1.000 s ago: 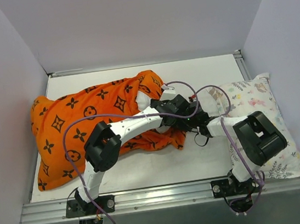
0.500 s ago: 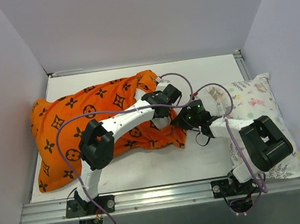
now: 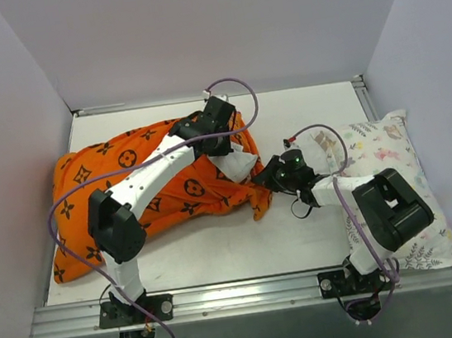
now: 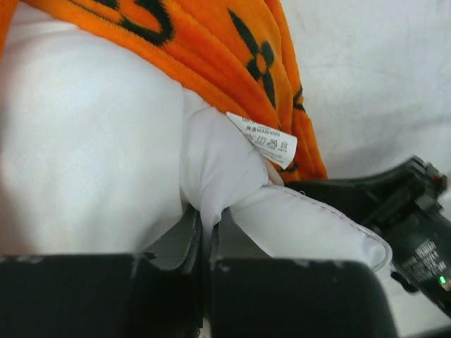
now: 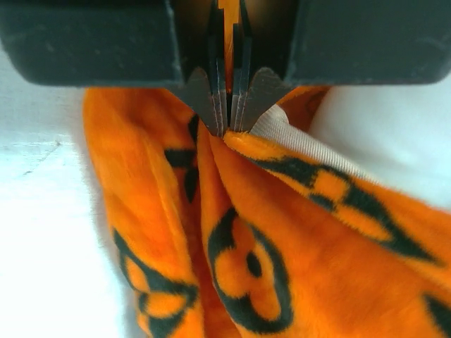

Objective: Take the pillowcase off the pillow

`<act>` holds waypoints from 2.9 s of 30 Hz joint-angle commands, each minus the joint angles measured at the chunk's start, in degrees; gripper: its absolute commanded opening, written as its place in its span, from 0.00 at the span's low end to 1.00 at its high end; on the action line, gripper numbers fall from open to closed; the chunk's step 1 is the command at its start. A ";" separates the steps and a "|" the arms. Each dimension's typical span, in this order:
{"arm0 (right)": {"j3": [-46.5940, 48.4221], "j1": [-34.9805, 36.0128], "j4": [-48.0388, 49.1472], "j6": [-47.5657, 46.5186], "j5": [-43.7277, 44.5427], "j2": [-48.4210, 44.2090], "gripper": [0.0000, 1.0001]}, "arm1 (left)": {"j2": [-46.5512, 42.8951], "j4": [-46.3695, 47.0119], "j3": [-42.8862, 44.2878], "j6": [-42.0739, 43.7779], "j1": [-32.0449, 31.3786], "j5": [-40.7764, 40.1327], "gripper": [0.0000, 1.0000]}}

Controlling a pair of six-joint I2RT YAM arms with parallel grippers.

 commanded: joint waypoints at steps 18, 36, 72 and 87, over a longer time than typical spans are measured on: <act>9.51 -1.57 -21.48 -11.91 1.70 -4.48 0.33 | -41.73 31.55 -57.56 -9.38 -7.24 12.34 0.00; 17.22 15.92 -33.27 -26.50 14.46 -17.35 0.78 | -38.57 36.39 -56.26 -10.35 -10.23 10.67 0.00; 50.90 -12.38 -31.99 -11.92 -6.60 24.06 0.01 | -65.47 24.87 -52.92 -10.89 -18.23 10.41 0.00; 37.19 -16.68 -33.78 -8.22 -16.39 5.44 0.80 | -45.62 55.80 -48.08 -9.29 -18.32 -2.60 0.00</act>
